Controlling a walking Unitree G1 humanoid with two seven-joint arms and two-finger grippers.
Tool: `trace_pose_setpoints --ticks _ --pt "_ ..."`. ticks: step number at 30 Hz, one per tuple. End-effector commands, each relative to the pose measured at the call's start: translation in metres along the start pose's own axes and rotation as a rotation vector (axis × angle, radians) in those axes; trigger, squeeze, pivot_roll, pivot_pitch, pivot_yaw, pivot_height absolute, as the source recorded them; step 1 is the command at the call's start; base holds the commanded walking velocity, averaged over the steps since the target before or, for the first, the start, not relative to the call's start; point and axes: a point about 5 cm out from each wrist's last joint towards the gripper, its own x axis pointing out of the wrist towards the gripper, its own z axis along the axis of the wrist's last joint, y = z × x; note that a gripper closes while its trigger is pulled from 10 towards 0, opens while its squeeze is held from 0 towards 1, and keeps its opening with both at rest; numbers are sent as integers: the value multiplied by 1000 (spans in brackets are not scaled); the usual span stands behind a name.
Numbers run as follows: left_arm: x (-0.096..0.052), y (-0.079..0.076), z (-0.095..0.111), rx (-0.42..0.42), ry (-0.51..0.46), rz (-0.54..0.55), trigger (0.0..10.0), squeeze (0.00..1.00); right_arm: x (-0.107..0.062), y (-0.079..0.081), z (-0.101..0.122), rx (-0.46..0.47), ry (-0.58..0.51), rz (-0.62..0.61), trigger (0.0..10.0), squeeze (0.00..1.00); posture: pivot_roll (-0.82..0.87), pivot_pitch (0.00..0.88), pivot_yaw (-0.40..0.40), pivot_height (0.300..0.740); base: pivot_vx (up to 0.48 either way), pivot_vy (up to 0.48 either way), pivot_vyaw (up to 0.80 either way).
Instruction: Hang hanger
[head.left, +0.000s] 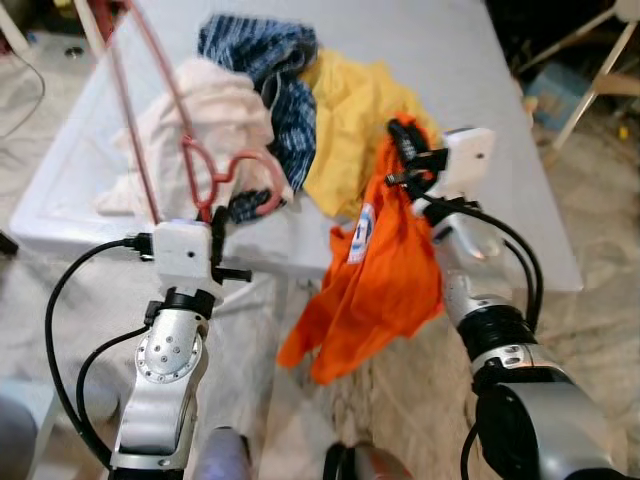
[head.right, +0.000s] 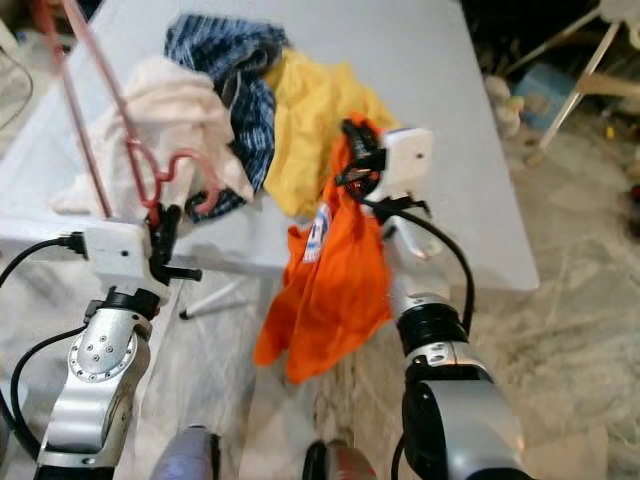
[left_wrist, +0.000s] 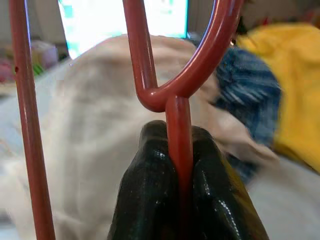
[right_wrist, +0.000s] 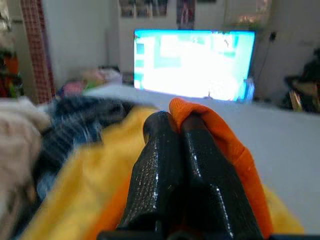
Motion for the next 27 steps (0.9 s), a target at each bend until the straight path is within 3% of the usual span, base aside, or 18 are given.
trace_pose_setpoints --ticks 1,7,10,14,17,18,20,23,27 --pt "2 -2 -4 -15 13 -5 10000 0 7 3 7 1 -25 8 10000 0 306 107 -99 740 0 0 0" --pt "-4 -4 -17 7 65 -20 10000 0 0 -1 1 23 -7 -35 10000 0 284 101 -88 740 0 0 0" --pt "-16 4 -26 64 98 -72 10000 0 -3 14 -8 37 14 -24 10000 0 311 88 -92 740 0 0 0" --pt "-18 9 -29 74 113 -69 10000 0 -1 18 -11 62 23 -21 10000 0 335 87 -100 740 0 0 0" --pt "-23 12 -38 81 138 -32 10000 0 9 28 -13 74 70 43 10000 0 365 80 -108 740 0 0 0" --pt "-24 12 -39 28 151 12 10000 0 23 29 -5 91 91 87 10000 0 368 83 -117 740 0 0 0" --pt "-25 9 -39 15 152 15 10000 0 35 32 2 64 124 131 10000 0 363 90 -129 740 0 0 0" --pt "-26 0 -43 19 153 -11 10000 0 64 34 27 13 204 188 10000 0 364 99 -151 740 0 0 0" --pt "-25 -5 -42 9 142 -30 10000 0 92 31 70 -12 211 180 10000 0 374 105 -155 740 0 0 0"
